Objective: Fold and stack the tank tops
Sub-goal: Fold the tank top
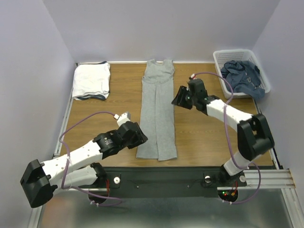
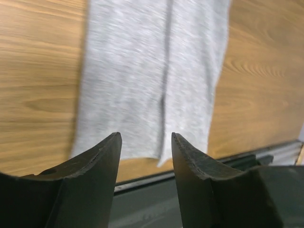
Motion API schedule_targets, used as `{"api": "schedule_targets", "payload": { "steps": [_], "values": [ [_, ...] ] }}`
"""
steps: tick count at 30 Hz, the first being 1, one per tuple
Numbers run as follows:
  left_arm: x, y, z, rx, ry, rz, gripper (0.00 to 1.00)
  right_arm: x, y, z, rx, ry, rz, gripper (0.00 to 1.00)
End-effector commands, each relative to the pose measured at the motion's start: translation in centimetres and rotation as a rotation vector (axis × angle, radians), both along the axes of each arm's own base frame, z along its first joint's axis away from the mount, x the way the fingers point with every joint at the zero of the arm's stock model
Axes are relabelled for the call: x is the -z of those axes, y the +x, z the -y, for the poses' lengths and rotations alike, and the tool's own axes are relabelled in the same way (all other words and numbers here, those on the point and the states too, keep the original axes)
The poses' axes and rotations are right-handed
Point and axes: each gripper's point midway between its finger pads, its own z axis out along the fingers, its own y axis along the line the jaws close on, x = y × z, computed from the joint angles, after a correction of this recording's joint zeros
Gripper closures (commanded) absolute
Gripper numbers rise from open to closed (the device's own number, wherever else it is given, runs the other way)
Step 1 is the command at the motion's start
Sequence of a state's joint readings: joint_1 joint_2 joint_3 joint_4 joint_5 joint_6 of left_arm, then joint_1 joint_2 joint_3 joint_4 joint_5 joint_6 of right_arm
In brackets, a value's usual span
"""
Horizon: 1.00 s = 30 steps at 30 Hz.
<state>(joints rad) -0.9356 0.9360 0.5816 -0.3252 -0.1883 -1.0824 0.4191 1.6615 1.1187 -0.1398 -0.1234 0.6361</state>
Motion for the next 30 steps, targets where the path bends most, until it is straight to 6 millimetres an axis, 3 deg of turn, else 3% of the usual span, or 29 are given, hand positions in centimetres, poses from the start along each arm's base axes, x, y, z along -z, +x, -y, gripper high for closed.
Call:
{"api": "schedule_targets", "payload": {
  "steps": [1,2,3,5,7,9,15,30],
  "values": [
    [2.6,-0.2,-3.1,-0.062,0.073,-0.062,0.41,2.0,-7.3,-1.6,-0.115,0.004,-0.067,0.44],
    [3.4,-0.2,-3.8,-0.081,0.082,-0.083,0.41,2.9,-9.7,-1.2,-0.129,-0.002,-0.092,0.43],
    [3.8,-0.4,-4.0,-0.084,0.088,-0.104,0.40,3.7,-12.0,-2.2,-0.156,-0.001,-0.123,0.43],
    [4.8,-0.8,-4.2,-0.081,0.089,-0.141,0.41,5.4,-15.1,-2.0,-0.171,-0.013,-0.170,0.42],
    [5.2,-1.0,-3.9,-0.061,0.078,-0.152,0.40,6.2,-17.4,-2.4,-0.164,-0.014,-0.197,0.42],
    [5.9,-1.6,-4.0,-0.046,0.083,-0.181,0.39,7.0,-19.0,-1.4,-0.148,-0.017,-0.215,0.41],
    [7.7,-2.9,-3.9,-0.013,0.061,-0.226,0.39,7.2,-20.9,-0.1,-0.128,-0.009,-0.248,0.39],
    [9.9,-4.5,-3.9,0.019,0.057,-0.298,0.45,9.7,-27.5,0.1,-0.178,0.014,-0.391,0.39]
  ]
}}
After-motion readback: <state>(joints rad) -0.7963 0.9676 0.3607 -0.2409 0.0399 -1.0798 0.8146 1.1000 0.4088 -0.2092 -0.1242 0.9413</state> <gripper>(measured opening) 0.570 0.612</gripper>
